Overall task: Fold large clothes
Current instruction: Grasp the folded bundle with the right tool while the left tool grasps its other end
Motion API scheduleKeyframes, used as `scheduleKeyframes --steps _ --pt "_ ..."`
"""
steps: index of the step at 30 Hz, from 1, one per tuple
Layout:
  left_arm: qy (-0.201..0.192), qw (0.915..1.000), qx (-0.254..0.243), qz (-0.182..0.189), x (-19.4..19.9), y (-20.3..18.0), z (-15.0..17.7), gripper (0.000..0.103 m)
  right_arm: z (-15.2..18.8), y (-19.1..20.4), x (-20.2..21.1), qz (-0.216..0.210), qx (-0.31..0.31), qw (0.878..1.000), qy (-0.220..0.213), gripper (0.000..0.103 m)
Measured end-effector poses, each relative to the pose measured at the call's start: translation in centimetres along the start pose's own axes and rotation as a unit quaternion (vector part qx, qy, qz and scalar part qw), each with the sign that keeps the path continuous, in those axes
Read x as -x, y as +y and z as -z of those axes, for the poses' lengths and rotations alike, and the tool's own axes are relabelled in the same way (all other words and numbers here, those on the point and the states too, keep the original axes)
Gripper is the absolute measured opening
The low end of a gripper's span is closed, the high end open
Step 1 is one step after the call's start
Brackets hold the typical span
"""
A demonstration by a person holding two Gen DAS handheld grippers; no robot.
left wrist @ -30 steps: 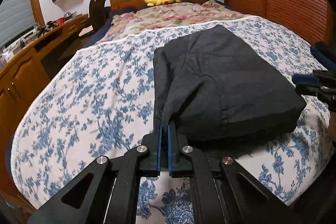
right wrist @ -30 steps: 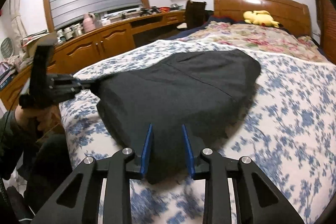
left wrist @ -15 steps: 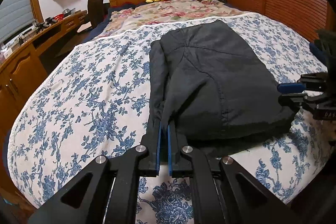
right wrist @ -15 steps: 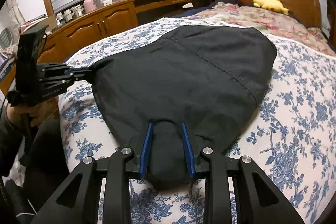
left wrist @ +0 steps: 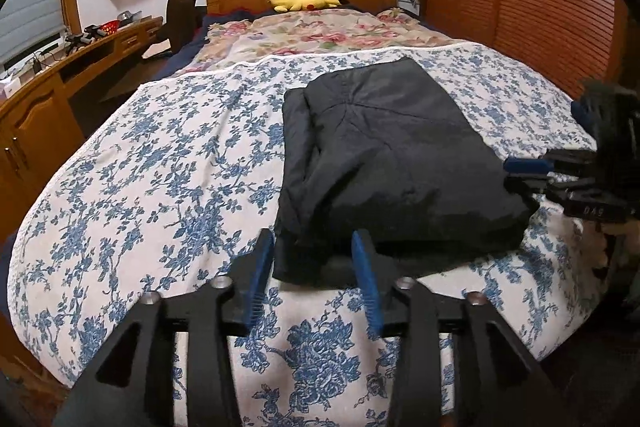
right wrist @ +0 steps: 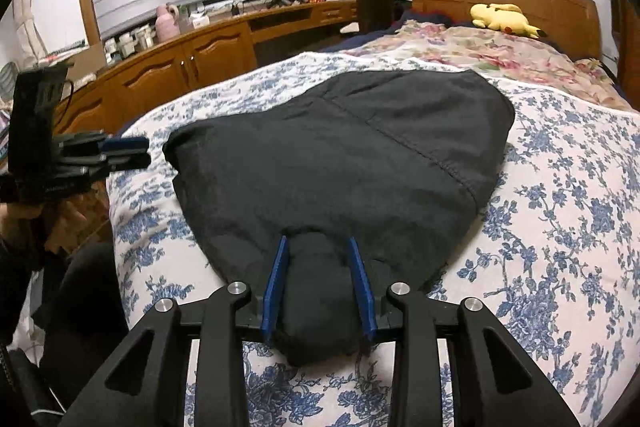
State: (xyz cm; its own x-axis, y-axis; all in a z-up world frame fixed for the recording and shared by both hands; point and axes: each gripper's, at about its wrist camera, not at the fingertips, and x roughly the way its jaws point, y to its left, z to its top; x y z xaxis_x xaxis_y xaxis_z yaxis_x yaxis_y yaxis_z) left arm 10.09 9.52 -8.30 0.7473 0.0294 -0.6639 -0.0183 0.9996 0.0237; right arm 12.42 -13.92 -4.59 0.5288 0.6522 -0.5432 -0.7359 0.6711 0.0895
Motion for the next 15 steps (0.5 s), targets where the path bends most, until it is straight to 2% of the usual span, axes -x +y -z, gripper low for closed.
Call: scheduleKeyframes --steps 1,2,3,7,9,12,15 --pt "-0.001 1.0 -0.001 -0.009 -0.3 0.1 0.3 0.051 0.0 -0.1 0.1 0.002 0.002 1.0 -0.002 0.039" --pt "0.0 0.9999 0.001 -0.015 -0.7 0.2 0.5 0.057 -0.1 -0.1 0.3 0.005 0.006 1.0 -0.003 0.04" --pt "0.004 0.9999 0.003 -0.015 -1.0 0.5 0.6 0.059 -0.1 -0.1 0.5 0.008 0.013 1.0 -0.004 0.045" --pt "0.018 0.9997 0.015 -0.003 -2.3 1.3 1.3 0.06 -1.1 -1.2 0.7 0.041 0.01 0.999 -0.007 0.07" --pt "0.019 0.9997 0.018 0.0 -2.7 1.5 1.4 0.06 -2.1 -2.5 0.4 0.052 -0.008 0.999 -0.007 0.076" --pt "0.007 0.9996 0.026 -0.005 -2.8 1.9 1.4 0.06 -3.9 -4.5 -0.7 0.076 -0.014 0.997 -0.003 0.081" --pt "-0.012 0.9994 0.032 -0.003 -2.7 2.3 1.3 0.06 -5.7 -6.9 -3.2 0.107 -0.005 0.994 0.019 0.082"
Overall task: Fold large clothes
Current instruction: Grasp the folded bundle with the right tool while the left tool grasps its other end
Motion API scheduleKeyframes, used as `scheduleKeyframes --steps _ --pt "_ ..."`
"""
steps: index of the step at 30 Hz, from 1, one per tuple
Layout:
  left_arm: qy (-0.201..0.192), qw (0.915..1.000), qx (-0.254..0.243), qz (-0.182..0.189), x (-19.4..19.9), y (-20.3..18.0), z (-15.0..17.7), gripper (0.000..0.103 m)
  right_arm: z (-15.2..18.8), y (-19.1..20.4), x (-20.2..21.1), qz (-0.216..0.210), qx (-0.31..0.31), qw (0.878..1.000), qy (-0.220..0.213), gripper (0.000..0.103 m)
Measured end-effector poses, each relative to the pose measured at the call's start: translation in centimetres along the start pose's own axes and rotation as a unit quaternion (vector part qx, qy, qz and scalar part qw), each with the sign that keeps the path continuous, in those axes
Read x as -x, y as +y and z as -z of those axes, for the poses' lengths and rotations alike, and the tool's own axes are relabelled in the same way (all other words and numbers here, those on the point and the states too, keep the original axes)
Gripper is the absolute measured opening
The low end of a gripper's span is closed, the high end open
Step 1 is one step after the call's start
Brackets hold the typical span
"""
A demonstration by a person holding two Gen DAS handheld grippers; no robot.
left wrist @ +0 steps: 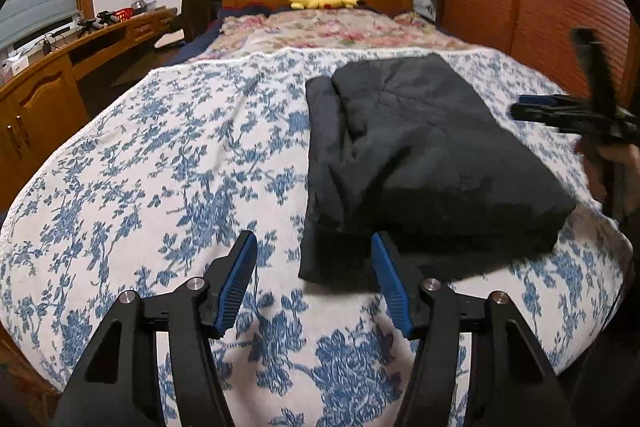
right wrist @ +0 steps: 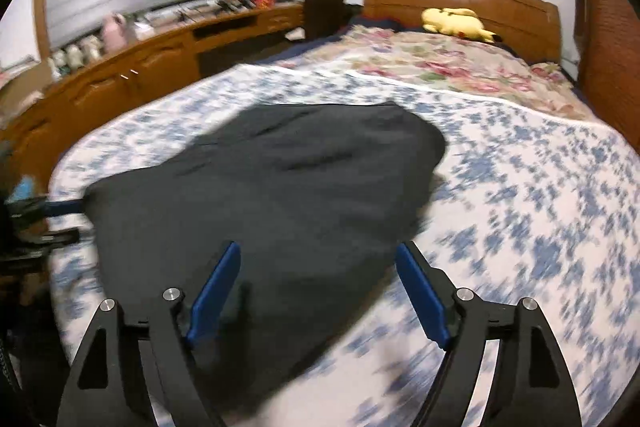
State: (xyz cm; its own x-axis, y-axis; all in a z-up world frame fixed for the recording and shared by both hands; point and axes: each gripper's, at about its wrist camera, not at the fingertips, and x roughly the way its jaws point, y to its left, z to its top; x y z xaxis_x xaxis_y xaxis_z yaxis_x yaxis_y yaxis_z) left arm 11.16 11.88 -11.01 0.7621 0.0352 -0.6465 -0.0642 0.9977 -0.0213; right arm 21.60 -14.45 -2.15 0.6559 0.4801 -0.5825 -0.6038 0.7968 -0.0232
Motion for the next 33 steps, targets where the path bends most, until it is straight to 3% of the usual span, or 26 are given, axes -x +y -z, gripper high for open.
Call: scheduleKeyframes --steps 9,16,33 --pt "0.006 0.9998 0.002 0.021 -1.2 0.6 0.2 0.06 -4.6 -5.1 -8.8 0.006 -0.059 0.997 0.049 0.082" --pt "0.022 0.9991 0.01 0.035 -2.3 1.0 0.8 0.06 -6.0 -6.3 -12.6 -0.02 -0.093 0.992 0.077 0.093" --pt "0.039 0.9978 0.007 0.054 -3.3 0.1 1.1 0.06 -5.4 -7.3 -16.1 -0.058 -0.134 0.984 0.097 0.094"
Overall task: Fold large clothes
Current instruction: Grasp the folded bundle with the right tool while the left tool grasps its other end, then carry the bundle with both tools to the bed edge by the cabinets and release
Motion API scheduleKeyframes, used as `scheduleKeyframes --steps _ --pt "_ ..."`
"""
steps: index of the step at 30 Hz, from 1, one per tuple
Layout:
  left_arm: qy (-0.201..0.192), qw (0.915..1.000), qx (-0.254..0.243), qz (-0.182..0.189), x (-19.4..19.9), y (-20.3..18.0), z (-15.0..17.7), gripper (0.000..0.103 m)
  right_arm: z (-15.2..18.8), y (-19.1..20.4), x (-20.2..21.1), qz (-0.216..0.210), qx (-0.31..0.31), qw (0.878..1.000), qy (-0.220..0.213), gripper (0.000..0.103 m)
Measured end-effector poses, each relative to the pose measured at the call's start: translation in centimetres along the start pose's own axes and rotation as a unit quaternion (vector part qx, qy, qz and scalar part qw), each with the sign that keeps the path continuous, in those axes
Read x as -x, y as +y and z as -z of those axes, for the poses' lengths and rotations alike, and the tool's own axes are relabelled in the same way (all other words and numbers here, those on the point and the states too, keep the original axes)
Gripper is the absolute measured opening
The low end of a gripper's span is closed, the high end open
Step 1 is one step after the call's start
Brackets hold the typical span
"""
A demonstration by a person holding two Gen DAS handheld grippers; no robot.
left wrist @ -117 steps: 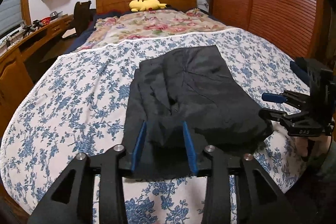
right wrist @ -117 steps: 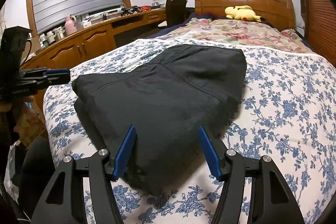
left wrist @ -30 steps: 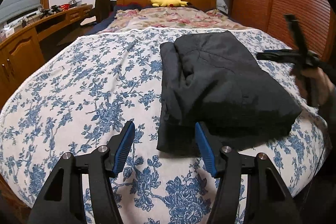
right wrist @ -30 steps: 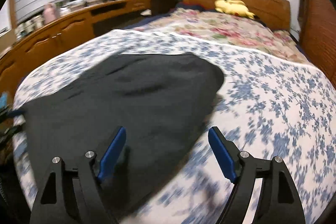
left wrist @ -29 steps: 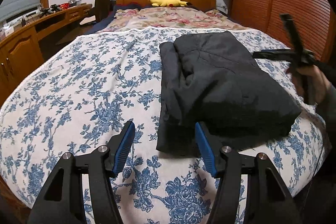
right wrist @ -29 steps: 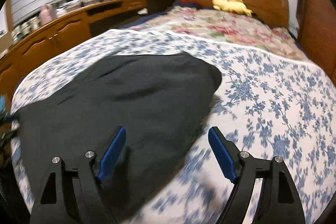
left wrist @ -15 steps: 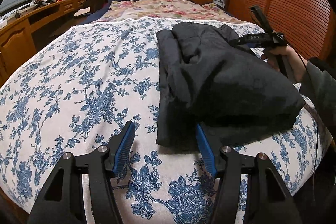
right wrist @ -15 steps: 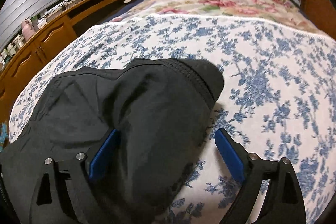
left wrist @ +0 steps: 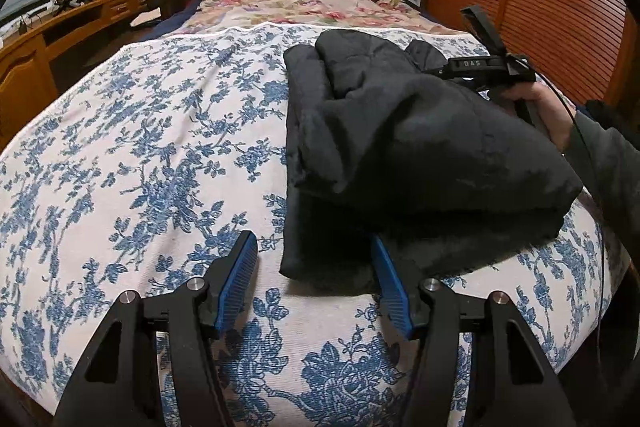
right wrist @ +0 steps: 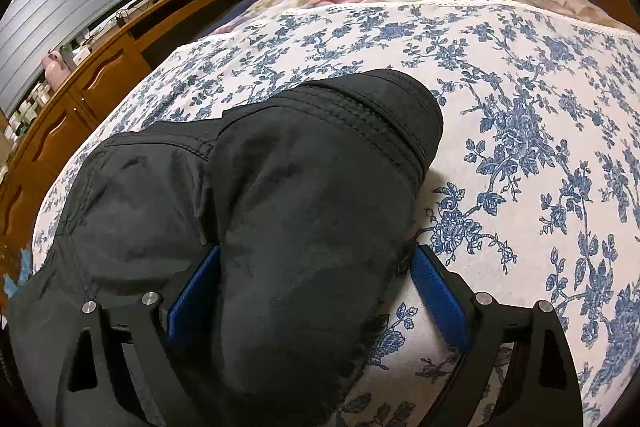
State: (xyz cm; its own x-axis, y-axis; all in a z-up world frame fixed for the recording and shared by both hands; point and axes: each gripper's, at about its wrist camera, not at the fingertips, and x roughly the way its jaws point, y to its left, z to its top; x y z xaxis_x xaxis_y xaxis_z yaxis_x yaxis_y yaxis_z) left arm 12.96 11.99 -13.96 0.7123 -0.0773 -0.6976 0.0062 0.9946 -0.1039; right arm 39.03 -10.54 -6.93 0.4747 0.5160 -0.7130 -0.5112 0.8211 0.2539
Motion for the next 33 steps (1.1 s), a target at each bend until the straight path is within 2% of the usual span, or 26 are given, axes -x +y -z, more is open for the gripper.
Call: scheduleKeyframes --steps 4,5,6,7,9,11,12,13,16,22,29,33 --pt "0.001 0.9999 0.01 0.012 -0.2 0.2 0.1 0.06 0.1 0.1 0.1 -0.003 -0.004 1.0 0.003 0.093" --pt "0.001 0.9997 0.014 0.021 -0.3 0.3 0.2 0.053 0.2 0.2 0.2 -0.008 -0.006 1.0 0.005 0.091" --pt "0.001 0.9995 0.017 0.028 -0.4 0.4 0.1 0.044 0.2 0.2 0.3 -0.018 -0.009 1.0 0.007 0.084" --pt "0.002 0.999 0.022 0.038 -0.5 0.5 0.2 0.041 0.3 0.2 0.4 -0.031 -0.012 0.999 0.008 0.075" --pt "0.003 0.9989 0.023 0.041 -0.6 0.5 0.2 0.023 0.3 0.5 0.8 -0.025 -0.01 1.0 0.007 0.071" --pt "0.0 0.9987 0.025 0.045 -0.4 0.7 0.1 0.014 0.2 0.8 1.2 -0.014 -0.002 1.0 0.003 0.063" --pt "-0.005 0.9983 0.027 0.051 -0.1 0.8 0.0 0.01 0.2 1.0 1.5 -0.006 0.004 1.0 -0.001 0.056" --pt "-0.012 0.9982 0.027 0.052 0.3 0.8 -0.1 0.01 0.2 1.2 1.9 0.001 0.007 1.0 -0.006 0.048" --pt "-0.035 0.9979 0.013 0.053 1.8 0.6 -0.4 0.008 0.0 2.1 3.3 0.014 0.018 0.999 -0.025 0.034" --pt "-0.065 0.9966 0.014 0.048 4.2 2.0 -0.7 0.007 -0.4 7.0 5.5 0.046 0.057 0.996 -0.052 0.028" --pt "-0.103 0.994 0.036 0.005 8.8 8.6 -0.5 0.007 -1.4 14.6 6.2 0.038 0.1 0.992 -0.07 0.025" --pt "-0.126 0.9898 0.057 -0.034 12.6 13.7 0.5 0.007 -2.2 21.2 4.7 0.02 0.129 0.989 -0.069 0.025"
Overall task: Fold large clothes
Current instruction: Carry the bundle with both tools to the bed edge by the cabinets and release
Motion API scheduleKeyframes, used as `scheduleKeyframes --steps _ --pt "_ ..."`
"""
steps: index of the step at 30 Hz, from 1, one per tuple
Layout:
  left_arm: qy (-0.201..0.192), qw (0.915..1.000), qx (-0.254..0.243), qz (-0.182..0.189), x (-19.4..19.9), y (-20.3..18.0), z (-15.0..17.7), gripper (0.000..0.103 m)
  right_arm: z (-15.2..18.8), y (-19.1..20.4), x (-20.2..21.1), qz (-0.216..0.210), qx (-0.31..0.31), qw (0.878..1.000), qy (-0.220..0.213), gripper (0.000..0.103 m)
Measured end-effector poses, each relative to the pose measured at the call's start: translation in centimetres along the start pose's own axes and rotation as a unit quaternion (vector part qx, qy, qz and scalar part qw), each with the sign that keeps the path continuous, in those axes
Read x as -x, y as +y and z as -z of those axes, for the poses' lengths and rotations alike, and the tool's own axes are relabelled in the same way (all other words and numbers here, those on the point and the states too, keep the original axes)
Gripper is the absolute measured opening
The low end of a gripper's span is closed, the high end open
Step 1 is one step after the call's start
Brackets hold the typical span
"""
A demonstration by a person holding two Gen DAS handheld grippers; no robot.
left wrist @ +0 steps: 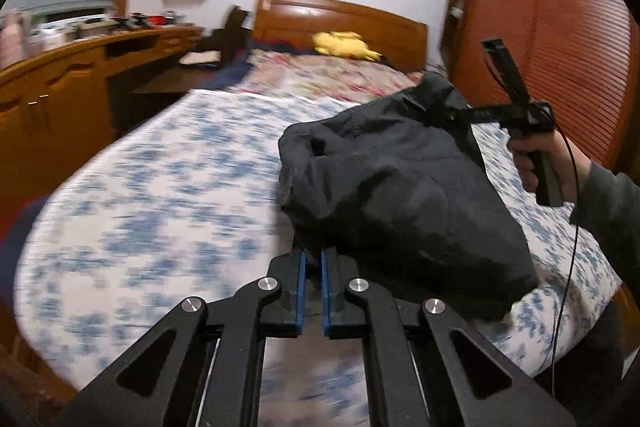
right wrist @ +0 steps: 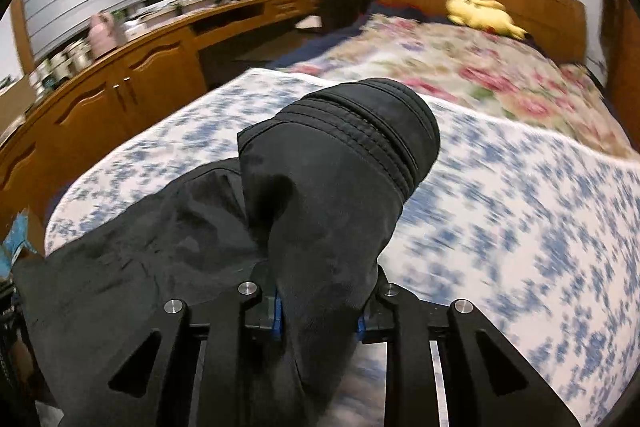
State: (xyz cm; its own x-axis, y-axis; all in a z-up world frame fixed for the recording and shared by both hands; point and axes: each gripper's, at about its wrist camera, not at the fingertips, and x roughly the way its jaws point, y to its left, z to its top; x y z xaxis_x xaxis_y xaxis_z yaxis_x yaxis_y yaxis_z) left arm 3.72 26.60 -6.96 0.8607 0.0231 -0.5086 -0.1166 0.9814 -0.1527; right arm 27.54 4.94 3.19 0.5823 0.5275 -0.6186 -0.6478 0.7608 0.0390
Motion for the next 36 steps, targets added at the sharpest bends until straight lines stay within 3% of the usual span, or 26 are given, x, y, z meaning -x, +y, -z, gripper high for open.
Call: scheduleKeyframes --steps 6,13,18,20,22,25,29,32,33,36 --pt "-0.031 0.9961 0.019 -0.08 5.5 8.3 0.1 0.007 -3.7 11.3 -3.1 -0.041 0.047 0.998 -0.009 0.024" --pt "-0.039 0.9828 0.043 -0.176 9.3 17.5 0.2 0.007 -7.2 23.3 -7.7 -0.075 0.105 0.991 -0.02 0.024" --pt "-0.017 0.9738 0.052 -0.221 9.5 21.3 1.4 0.006 -8.2 28.4 -11.6 -0.075 0.13 0.989 0.0 0.027" --pt "0.003 0.9714 0.058 -0.23 9.0 22.1 2.2 0.007 -7.7 28.7 -13.4 -0.069 0.135 0.988 0.033 0.033" --pt "0.016 0.9697 0.08 -0.23 8.9 23.1 3.3 0.007 -6.6 29.3 -13.6 -0.046 0.154 0.987 0.03 0.044" --pt "0.007 0.9689 0.09 -0.23 9.8 23.1 4.3 0.015 -4.3 29.7 -12.5 -0.057 0.182 0.981 0.016 0.062" --pt "-0.012 0.9708 0.086 -0.223 11.7 22.2 4.7 0.034 -1.3 29.9 -11.9 -0.116 0.191 0.974 0.034 0.062" --pt "-0.017 0.9747 0.084 -0.206 13.0 21.5 4.9 0.042 0.9 30.6 -12.1 -0.167 0.188 0.966 0.051 0.062" --pt "-0.02 0.9755 0.083 -0.203 13.3 21.5 4.9 0.05 1.6 31.0 -12.4 -0.18 0.186 0.964 0.057 0.062" --pt "-0.03 0.9774 0.083 -0.192 14.2 20.8 4.8 0.067 2.8 31.5 -14.5 -0.191 0.192 0.96 0.076 0.062"
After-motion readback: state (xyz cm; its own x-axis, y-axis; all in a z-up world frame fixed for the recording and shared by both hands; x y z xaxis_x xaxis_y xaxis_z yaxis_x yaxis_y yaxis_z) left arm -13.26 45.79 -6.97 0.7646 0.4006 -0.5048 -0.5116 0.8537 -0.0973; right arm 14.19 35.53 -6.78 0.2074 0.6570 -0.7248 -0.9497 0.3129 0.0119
